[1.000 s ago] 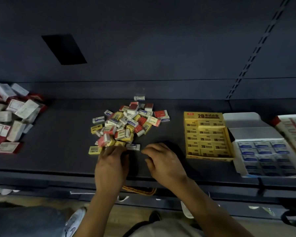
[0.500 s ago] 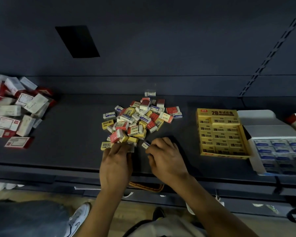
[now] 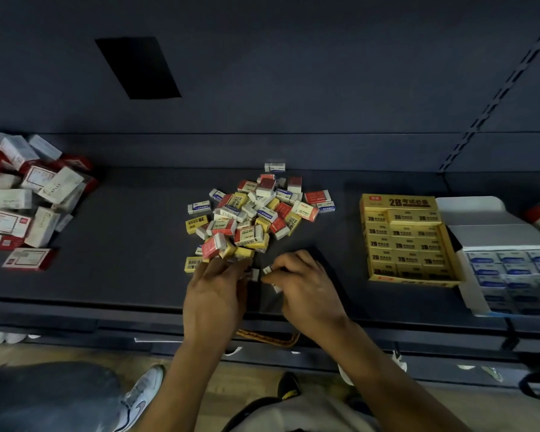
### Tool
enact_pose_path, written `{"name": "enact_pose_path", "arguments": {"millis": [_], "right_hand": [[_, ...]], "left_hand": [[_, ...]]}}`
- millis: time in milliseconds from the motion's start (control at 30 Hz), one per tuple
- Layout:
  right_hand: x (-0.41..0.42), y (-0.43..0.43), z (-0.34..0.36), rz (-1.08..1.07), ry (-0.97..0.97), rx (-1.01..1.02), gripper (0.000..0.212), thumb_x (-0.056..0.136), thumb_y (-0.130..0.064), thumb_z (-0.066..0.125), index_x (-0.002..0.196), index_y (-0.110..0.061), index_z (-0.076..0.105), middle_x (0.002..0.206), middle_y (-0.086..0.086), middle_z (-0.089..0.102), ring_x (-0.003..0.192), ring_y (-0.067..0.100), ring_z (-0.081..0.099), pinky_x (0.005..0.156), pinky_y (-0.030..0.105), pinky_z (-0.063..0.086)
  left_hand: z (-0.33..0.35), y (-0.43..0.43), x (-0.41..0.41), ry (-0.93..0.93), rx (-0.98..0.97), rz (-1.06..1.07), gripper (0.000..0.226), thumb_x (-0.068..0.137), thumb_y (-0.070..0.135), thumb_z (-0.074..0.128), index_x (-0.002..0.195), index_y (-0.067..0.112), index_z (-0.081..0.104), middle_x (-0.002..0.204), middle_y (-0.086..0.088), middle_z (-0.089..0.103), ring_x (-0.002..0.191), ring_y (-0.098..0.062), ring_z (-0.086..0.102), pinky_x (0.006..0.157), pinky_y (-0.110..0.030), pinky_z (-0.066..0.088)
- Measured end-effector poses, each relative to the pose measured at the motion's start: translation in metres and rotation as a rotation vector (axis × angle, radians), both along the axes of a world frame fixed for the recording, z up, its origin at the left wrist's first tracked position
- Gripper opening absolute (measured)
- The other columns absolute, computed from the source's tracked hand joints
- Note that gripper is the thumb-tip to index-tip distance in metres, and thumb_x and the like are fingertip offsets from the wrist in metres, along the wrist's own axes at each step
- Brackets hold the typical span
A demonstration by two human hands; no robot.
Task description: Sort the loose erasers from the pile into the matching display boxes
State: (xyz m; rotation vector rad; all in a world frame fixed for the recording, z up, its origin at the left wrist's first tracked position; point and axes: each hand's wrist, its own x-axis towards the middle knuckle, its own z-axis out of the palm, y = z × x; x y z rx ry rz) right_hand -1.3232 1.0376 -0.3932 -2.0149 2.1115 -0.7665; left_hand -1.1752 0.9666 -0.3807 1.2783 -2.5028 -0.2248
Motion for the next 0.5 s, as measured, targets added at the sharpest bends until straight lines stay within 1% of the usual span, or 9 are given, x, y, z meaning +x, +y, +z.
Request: {"name": "enact_pose_path", "arguments": {"millis": [100, 200, 300, 400, 500], "right_hand": [[-0.0032, -0.0009, -0.0012, -0.052, 0.003, -0.002, 0.040, 0.056, 0.003, 0.070, 0.091, -0.015, 0.073, 0.086, 0.002, 0.057, 0.082, 0.028, 0.055, 0.064, 0.038, 0.053], [-0.0061, 0.0008, -0.0040, -0.113, 0.007, 0.002, 0.035, 0.062, -0.001, 0.072, 0.094, -0.015, 0.072, 0.087, 0.004, 0.057, 0.083, 0.028, 0.055, 0.063, 0.038, 0.054], [-0.0077, 0.0025, -0.0047, -0.133, 0.012, 0.004, 0.029, 0.065, -0.005, 0.072, 0.092, -0.015, 0.072, 0.087, 0.004, 0.055, 0.084, 0.028, 0.054, 0.064, 0.038, 0.053], [-0.0083, 0.0042, -0.0036, -0.154, 0.012, 0.007, 0.023, 0.067, -0.010, 0.073, 0.089, -0.016, 0.071, 0.089, 0.004, 0.054, 0.086, 0.027, 0.053, 0.065, 0.038, 0.054], [-0.0081, 0.0058, -0.0040, -0.158, 0.005, 0.009, 0.022, 0.067, -0.010, 0.074, 0.088, -0.016, 0.071, 0.090, 0.004, 0.055, 0.086, 0.027, 0.053, 0.066, 0.038, 0.054]], "left_hand": [[-0.0005, 0.0006, 0.0017, -0.005, 0.031, -0.016, 0.039, 0.070, 0.008, 0.074, 0.107, 0.020, 0.071, 0.100, -0.008, 0.064, 0.082, -0.033, 0.062, 0.066, -0.040, 0.055], [-0.0012, 0.0024, 0.0014, -0.010, 0.046, -0.045, 0.042, 0.068, 0.006, 0.075, 0.108, 0.021, 0.070, 0.103, -0.008, 0.062, 0.077, -0.031, 0.064, 0.066, -0.042, 0.056], [0.0007, 0.0042, -0.0007, -0.011, 0.043, -0.059, 0.042, 0.067, 0.005, 0.076, 0.106, 0.020, 0.071, 0.100, -0.009, 0.062, 0.074, -0.032, 0.065, 0.064, -0.043, 0.056], [-0.0004, 0.0047, -0.0021, -0.035, 0.024, -0.059, 0.044, 0.065, 0.005, 0.079, 0.106, 0.019, 0.071, 0.101, -0.009, 0.063, 0.077, -0.032, 0.065, 0.065, -0.044, 0.057], [-0.0037, 0.0056, -0.0020, -0.009, 0.005, -0.079, 0.038, 0.070, 0.007, 0.076, 0.106, 0.018, 0.071, 0.104, -0.008, 0.064, 0.086, -0.031, 0.065, 0.069, -0.042, 0.057]]}}
